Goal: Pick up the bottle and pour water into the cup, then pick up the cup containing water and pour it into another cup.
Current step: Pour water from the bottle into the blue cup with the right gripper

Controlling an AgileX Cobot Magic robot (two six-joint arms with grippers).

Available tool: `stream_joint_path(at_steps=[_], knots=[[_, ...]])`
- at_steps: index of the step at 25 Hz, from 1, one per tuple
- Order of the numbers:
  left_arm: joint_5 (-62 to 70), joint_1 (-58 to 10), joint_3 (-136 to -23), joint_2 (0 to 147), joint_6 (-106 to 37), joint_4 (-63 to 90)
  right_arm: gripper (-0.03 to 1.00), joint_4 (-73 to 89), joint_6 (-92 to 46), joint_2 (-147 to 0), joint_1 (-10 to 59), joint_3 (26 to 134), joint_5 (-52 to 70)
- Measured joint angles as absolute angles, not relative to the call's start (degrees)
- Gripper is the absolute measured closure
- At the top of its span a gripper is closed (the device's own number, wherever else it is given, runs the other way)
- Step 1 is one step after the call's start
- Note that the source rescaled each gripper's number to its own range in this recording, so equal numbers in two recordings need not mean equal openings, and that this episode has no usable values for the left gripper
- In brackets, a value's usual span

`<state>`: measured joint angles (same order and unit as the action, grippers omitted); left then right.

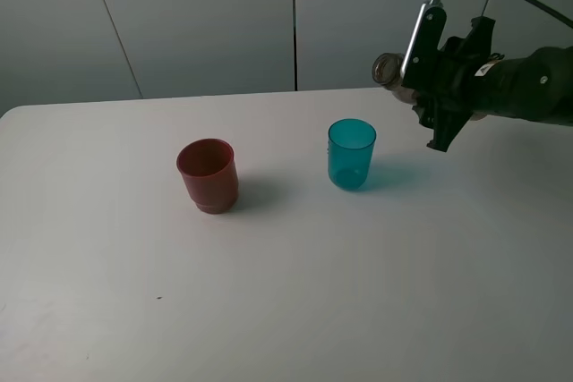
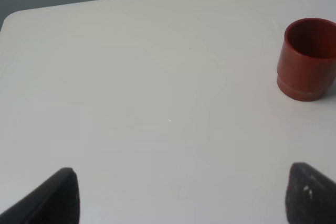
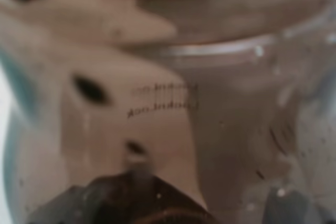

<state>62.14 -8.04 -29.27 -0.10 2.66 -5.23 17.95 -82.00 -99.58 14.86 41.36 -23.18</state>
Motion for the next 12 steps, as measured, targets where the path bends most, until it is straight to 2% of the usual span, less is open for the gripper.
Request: stream_joint_path(at_steps=[5,12], knots=[[62.14,-8.04,-29.27,-0.1,2.66,-5.23,0.96,19.04,-86.01,-101.56,14.86,41.36,-27.94],[62.14,-8.04,-29.27,-0.1,2.66,-5.23,0.96,18.66,-91.43,-101.71,14.86,41.36,-28.55]])
